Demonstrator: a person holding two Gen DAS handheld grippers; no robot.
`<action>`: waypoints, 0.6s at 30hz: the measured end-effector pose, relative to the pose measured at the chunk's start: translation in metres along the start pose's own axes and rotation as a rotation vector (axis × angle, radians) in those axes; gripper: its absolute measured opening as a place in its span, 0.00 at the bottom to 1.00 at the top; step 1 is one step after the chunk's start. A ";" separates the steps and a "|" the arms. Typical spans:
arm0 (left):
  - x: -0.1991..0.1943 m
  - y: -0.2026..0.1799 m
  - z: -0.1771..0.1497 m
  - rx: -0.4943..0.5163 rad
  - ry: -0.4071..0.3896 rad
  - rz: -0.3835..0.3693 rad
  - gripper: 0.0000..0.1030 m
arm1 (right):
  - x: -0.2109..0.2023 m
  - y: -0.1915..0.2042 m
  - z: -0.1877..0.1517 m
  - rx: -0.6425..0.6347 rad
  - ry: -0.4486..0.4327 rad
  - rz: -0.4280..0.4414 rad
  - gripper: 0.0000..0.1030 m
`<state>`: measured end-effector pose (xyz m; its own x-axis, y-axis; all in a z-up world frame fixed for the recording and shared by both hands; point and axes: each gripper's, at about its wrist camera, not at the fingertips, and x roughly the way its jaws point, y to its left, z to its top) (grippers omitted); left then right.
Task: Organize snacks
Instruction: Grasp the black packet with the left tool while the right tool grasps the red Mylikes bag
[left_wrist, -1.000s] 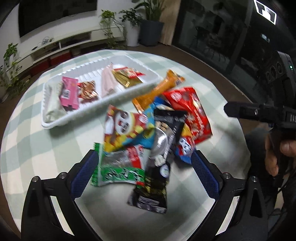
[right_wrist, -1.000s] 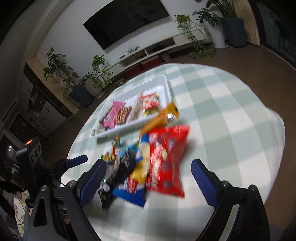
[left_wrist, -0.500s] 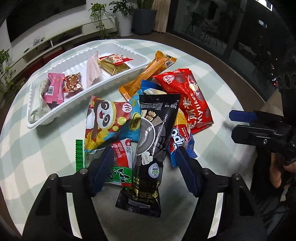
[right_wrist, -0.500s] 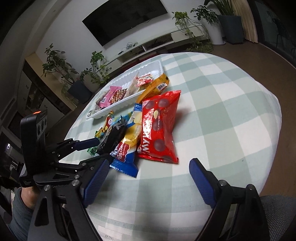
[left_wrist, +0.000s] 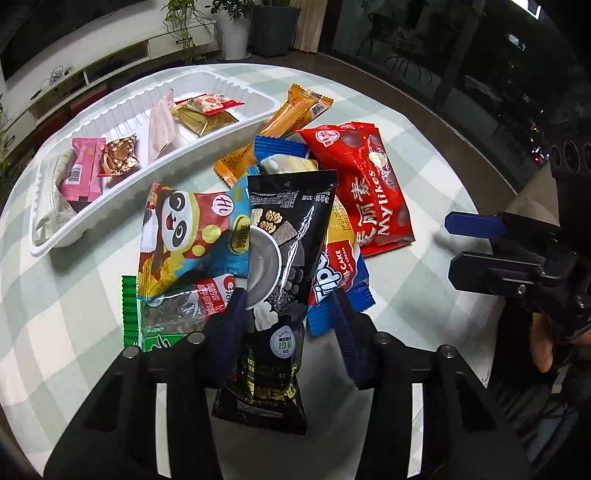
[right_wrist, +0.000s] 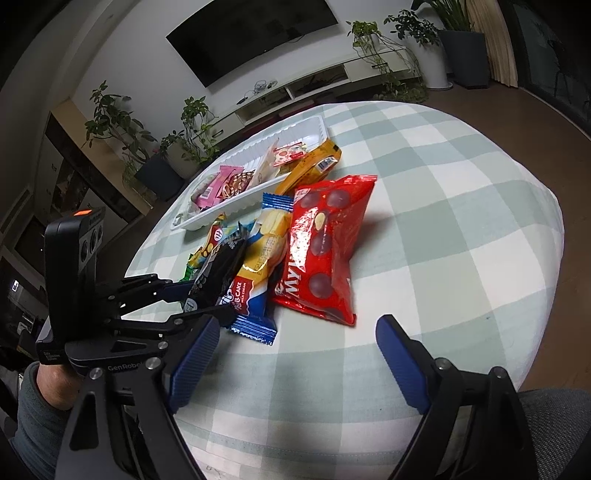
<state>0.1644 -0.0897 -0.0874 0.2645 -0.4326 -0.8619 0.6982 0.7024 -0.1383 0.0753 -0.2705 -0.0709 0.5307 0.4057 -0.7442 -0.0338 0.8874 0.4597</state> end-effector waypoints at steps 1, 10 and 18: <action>0.000 0.000 0.000 -0.001 0.000 -0.001 0.38 | 0.000 0.000 0.000 0.000 0.000 0.000 0.86; -0.005 0.004 -0.006 -0.007 0.008 -0.014 0.25 | 0.003 0.000 0.000 -0.008 0.009 -0.005 0.85; -0.014 0.008 -0.011 -0.041 -0.023 -0.007 0.20 | 0.005 0.000 0.000 -0.011 0.011 -0.012 0.84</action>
<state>0.1589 -0.0719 -0.0818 0.2747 -0.4501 -0.8496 0.6727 0.7213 -0.1646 0.0782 -0.2685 -0.0742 0.5220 0.3973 -0.7548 -0.0370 0.8946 0.4453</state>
